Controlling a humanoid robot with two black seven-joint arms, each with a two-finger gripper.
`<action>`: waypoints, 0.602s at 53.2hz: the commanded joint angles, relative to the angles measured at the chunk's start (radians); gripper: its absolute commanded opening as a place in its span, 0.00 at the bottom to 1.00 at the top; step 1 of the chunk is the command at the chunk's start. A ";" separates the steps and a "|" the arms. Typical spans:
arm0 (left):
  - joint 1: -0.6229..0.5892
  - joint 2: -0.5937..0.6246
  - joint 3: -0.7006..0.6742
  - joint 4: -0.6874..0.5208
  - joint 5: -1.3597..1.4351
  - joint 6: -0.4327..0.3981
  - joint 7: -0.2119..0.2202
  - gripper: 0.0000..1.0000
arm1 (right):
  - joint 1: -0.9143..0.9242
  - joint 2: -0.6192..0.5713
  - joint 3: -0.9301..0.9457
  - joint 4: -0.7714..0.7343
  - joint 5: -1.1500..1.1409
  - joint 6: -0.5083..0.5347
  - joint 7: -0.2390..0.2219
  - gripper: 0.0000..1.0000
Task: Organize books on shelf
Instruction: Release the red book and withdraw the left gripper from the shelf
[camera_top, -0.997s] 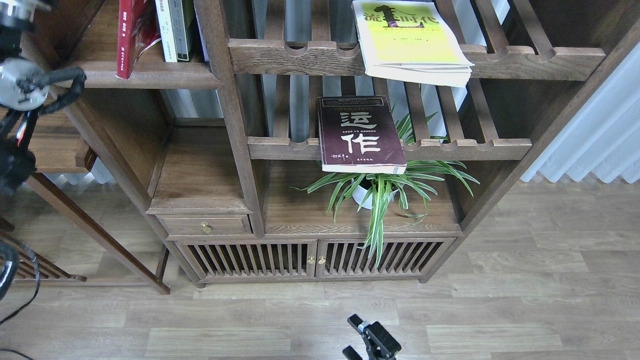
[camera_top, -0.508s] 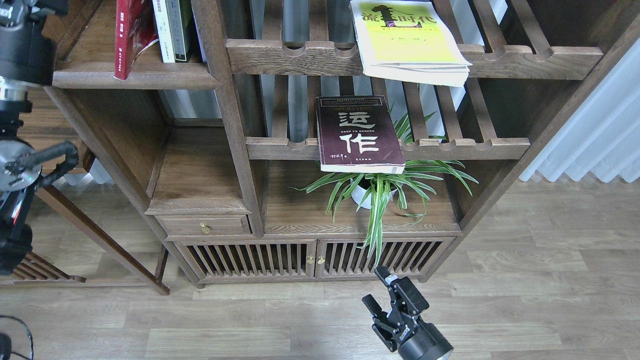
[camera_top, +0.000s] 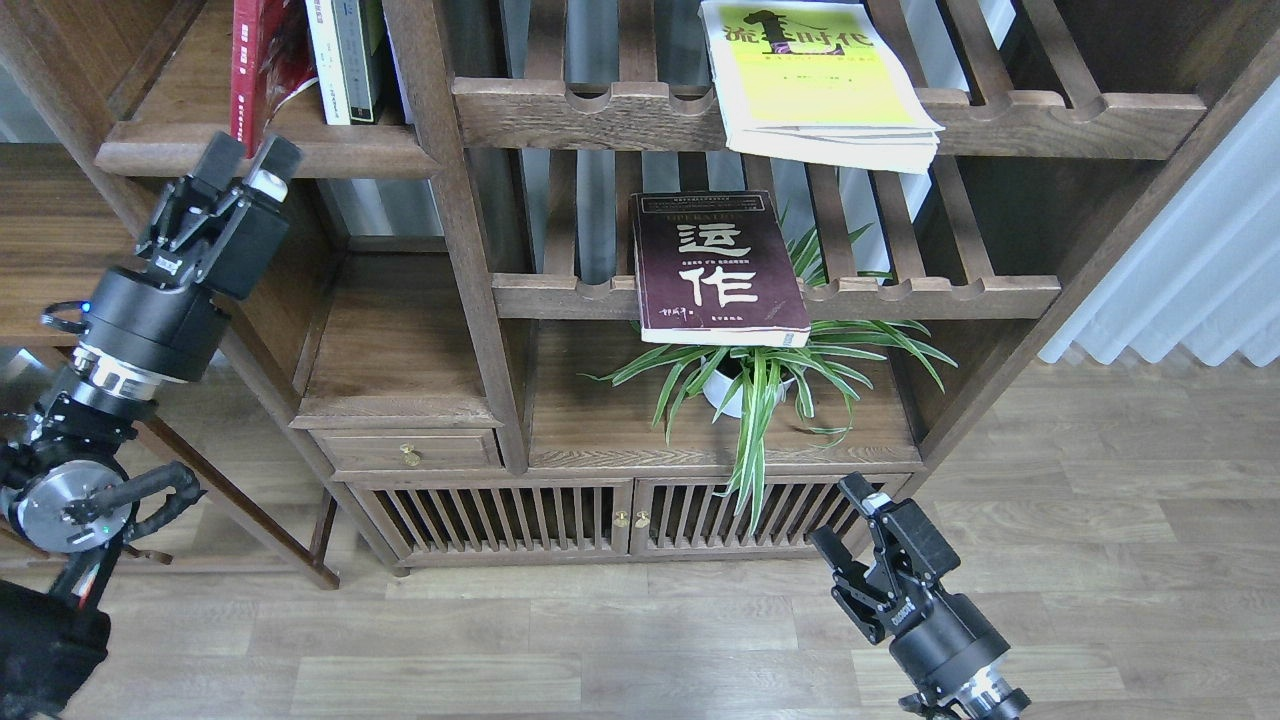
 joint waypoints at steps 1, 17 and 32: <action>0.038 -0.072 0.029 0.020 -0.037 0.000 0.004 1.00 | -0.002 -0.006 0.000 0.009 0.000 0.000 0.001 0.98; 0.090 -0.118 0.064 0.036 -0.099 0.000 -0.014 1.00 | 0.009 -0.008 0.002 0.010 0.000 0.000 0.001 0.98; 0.105 -0.137 0.104 0.119 -0.294 0.000 -0.008 1.00 | 0.124 -0.096 0.014 0.012 0.005 0.000 0.056 0.98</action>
